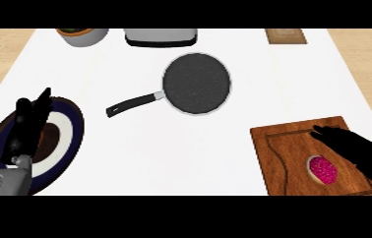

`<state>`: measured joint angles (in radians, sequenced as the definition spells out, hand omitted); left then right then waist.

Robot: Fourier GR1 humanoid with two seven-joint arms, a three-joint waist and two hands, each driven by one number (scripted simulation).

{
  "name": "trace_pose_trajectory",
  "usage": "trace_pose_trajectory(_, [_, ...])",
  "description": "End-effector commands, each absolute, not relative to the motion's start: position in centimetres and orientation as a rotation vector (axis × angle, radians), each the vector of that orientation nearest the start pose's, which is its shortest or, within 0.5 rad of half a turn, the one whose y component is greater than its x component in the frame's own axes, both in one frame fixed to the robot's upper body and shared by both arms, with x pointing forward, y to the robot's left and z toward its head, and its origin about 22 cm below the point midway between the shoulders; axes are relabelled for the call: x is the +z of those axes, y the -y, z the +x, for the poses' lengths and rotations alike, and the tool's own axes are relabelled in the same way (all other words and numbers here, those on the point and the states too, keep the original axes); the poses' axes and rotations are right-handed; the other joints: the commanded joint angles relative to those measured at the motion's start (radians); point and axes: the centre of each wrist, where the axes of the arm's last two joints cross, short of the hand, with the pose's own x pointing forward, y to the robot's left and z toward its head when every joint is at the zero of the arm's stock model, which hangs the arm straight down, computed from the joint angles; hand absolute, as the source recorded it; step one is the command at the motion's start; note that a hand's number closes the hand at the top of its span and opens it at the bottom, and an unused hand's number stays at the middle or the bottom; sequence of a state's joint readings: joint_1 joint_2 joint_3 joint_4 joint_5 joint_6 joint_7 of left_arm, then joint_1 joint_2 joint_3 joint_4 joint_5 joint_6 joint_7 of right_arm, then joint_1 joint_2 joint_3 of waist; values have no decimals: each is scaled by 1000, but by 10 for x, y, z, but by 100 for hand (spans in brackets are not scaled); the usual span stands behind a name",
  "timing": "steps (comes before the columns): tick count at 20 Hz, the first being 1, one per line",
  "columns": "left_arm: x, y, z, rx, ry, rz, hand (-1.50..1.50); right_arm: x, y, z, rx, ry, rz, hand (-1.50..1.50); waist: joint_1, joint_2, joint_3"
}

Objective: Pick the cupcake from the cutting board and place it in the pan

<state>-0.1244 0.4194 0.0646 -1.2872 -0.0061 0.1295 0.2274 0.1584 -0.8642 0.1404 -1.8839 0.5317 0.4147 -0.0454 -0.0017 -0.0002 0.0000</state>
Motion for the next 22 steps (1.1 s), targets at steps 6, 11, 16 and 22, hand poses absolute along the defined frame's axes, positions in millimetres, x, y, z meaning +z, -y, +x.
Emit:
trace_pose_trajectory(6, [9, -370, 266, -97, 1202, 480, 0, 88, 336, 206, 1569, 1078, -619, -150, 1, 0, 0])
trace_pose_trajectory(11, [24, -361, 267, -103, 1197, 505, 0, 66, 326, 202, 1550, 1087, -576, -150, 1, 0, 0])
trace_pose_trajectory(16, [19, -355, 267, -84, 1192, 494, 0, 67, 328, 226, 1554, 1095, -569, -150, 4, 0, 0])
trace_pose_trajectory(22, [-6, -361, 274, -94, 1187, 495, 0, 50, 340, 219, 1554, 1085, -568, -150, -2, 1, 0])
